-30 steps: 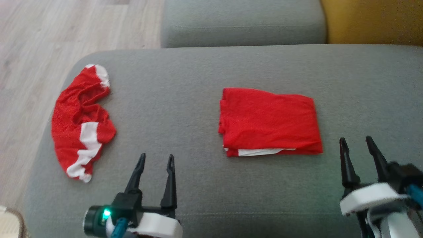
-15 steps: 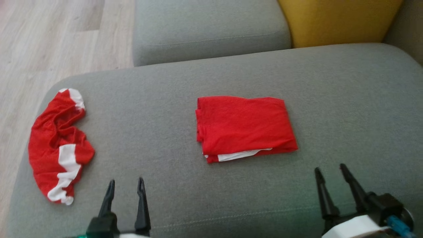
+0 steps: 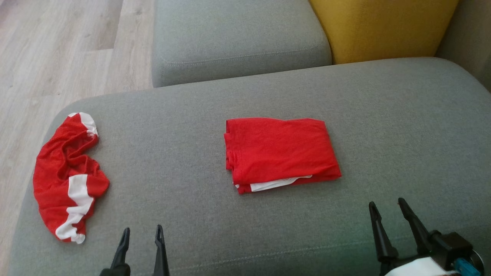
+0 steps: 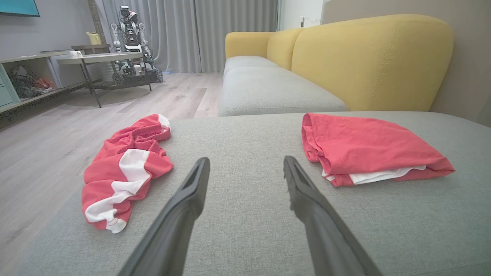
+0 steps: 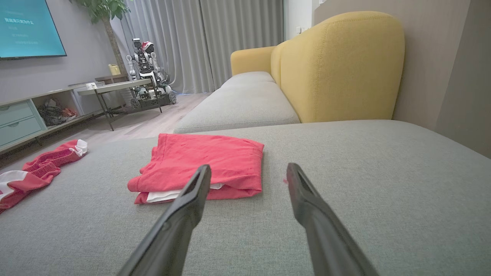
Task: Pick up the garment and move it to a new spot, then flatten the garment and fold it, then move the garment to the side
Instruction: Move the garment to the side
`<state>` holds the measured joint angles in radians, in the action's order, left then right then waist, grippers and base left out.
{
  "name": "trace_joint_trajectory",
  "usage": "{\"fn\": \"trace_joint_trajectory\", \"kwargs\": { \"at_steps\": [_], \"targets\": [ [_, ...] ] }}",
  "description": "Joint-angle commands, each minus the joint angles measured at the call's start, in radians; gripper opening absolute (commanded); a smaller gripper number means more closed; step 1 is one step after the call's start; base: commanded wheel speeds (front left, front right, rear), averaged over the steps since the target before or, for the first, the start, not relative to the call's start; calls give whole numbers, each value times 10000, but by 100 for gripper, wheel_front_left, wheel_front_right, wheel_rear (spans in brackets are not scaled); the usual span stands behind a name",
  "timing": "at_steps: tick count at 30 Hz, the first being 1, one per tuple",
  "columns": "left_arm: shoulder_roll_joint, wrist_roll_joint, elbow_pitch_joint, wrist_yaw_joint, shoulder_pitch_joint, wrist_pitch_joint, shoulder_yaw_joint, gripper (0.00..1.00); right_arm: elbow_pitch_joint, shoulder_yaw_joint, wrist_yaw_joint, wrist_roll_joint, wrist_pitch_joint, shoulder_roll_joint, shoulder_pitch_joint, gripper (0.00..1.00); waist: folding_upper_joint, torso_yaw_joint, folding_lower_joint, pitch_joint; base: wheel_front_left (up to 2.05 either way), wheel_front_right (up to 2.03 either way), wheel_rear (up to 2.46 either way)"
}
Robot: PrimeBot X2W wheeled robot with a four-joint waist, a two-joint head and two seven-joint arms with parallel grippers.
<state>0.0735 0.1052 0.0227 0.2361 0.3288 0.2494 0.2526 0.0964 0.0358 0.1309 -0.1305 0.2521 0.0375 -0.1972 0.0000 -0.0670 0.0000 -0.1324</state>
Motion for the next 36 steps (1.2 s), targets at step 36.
{"fn": "trace_joint_trajectory", "kwargs": {
  "at_steps": [36],
  "targets": [
    [-232,-556,321,-174,-1315,124,925,100,4384,818,-2,-3472,-635,594,5143,100,0,1266,0,1688,0,0,0]
  ]
}}
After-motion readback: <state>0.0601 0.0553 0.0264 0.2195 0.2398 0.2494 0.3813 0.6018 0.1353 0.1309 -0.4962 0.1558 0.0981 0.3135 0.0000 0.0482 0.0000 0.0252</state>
